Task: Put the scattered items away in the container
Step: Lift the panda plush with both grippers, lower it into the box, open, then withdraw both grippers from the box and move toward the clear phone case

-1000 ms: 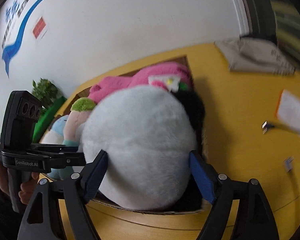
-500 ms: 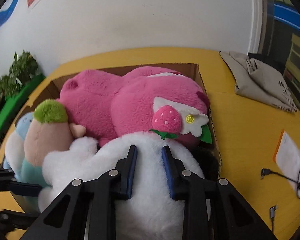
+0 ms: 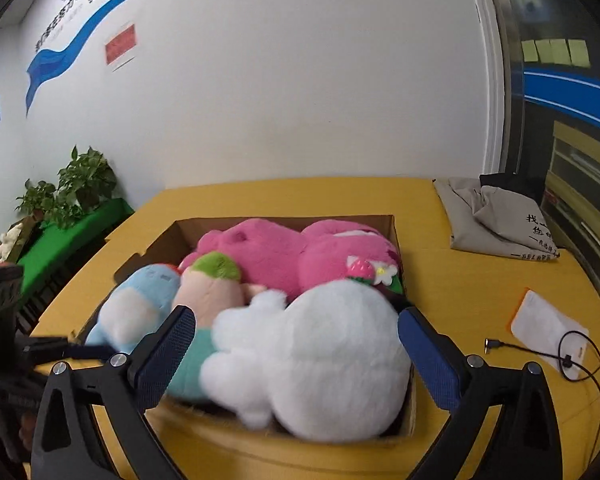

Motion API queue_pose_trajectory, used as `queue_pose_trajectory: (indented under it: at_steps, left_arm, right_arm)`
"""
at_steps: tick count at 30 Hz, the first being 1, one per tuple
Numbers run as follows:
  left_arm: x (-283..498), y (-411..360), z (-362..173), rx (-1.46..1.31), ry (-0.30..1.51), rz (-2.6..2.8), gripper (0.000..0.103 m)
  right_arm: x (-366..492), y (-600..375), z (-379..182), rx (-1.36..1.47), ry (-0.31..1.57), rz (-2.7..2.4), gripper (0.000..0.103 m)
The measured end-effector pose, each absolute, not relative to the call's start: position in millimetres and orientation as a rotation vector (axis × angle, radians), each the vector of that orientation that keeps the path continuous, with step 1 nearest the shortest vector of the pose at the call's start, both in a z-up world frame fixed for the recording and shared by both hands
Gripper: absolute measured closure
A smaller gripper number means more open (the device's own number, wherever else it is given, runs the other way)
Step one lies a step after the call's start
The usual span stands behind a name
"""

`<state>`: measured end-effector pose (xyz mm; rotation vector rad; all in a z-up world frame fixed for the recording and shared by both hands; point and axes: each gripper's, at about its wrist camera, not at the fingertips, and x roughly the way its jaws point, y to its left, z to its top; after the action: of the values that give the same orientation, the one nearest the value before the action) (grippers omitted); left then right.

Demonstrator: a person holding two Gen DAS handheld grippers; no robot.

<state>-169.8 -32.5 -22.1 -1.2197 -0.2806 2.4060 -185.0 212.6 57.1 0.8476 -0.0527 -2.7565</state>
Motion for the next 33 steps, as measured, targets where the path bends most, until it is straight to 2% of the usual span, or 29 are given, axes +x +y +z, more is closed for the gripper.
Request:
queue_pose_trajectory:
  at_steps: [3,6,9,20,25,28,33]
  left_arm:
    - [-175.4,-50.8,-45.4,-1.288,-0.357,2.393,0.029]
    - [-171.5,-56.9,-45.5,-1.246,-0.377,2.366,0.029]
    - [-168.7,-58.2,-45.6,-1.258,-0.368,2.361,0.029]
    - [-138.0,-53.0,-40.0,-1.292,-0.185,2.396,0.028]
    - [-114.1,-56.2,-1.0,-1.132,-0.202,2.521,0.028]
    - [-91.4,-52.0,26.2,-1.000,-0.188,2.596,0.024]
    - [-75.2,-40.1,46.1,-0.926,-0.173,2.614,0.024]
  right_arm:
    - [-191.0,207.5,25.5,0.989,-0.039,-2.741,0.000]
    - [-213.1,212.3,-28.0,1.208,-0.026,-2.746,0.002]
    - [-211.7,208.7,-55.2,1.234,0.115,-2.776,0.002]
    - [-169.3,216.6,-51.9,1.252,0.083,-2.774,0.001]
    - [-128.6,209.1,-6.0,1.070,0.050,-2.842,0.000]
    - [-108.0,200.6,20.9,0.975,0.049,-2.863,0.000]
    - [-89.8,188.5,34.8,0.952,0.076,-2.908,0.000]
